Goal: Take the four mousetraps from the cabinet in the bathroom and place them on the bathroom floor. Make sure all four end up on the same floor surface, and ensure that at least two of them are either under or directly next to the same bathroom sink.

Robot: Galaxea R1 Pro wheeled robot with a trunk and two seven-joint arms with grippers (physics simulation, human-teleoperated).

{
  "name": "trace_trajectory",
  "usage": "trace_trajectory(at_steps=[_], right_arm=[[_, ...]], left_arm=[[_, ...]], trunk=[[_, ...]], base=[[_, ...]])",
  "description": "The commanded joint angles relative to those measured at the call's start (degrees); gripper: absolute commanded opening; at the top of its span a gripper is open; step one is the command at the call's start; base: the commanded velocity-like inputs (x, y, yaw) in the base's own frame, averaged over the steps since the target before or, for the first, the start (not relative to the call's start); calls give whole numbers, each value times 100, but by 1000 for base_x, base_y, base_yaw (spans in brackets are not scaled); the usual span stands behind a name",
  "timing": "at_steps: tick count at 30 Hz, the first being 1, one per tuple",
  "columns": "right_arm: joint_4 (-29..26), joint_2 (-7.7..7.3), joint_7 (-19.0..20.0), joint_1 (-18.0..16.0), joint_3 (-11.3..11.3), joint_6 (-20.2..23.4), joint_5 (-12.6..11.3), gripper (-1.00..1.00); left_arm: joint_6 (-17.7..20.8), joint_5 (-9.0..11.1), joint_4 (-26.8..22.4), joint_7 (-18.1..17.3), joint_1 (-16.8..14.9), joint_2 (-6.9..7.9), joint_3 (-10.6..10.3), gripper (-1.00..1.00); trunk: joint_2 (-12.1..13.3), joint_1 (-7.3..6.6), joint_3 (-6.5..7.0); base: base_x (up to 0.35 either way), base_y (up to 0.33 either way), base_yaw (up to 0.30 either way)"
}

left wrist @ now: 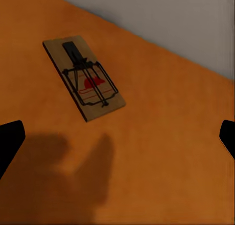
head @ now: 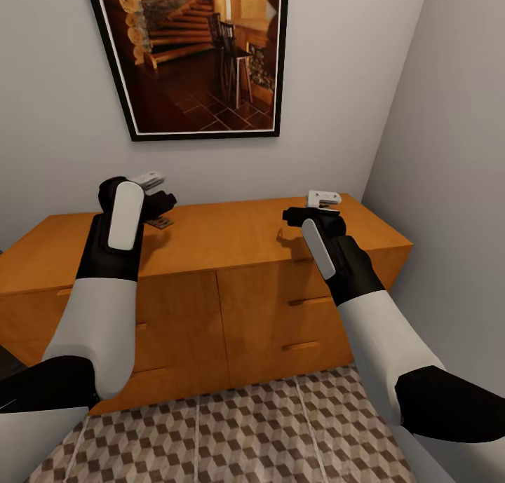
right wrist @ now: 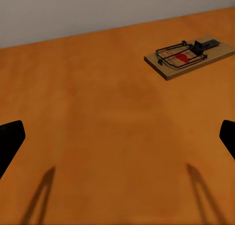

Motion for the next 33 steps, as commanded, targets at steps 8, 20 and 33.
trace_trajectory(at_steps=[8,20,33], right_arm=[[4,5,-57,-5,11,5,-60,100],[6,12,-52,5,16,3,-60,100],[3,9,-57,12,170,3,-60,100]], left_arm=[[3,190,-339,56,19,-3,4,100],[17,214,-449,52,42,1,-6,100],[3,209,-484,52,56,17,-3,100]], trunk=[[-3,-1,-6],[-3,-1,-6],[-3,-1,-6]], base=[[0,0,0],[48,-2,0],[145,-32,0]])
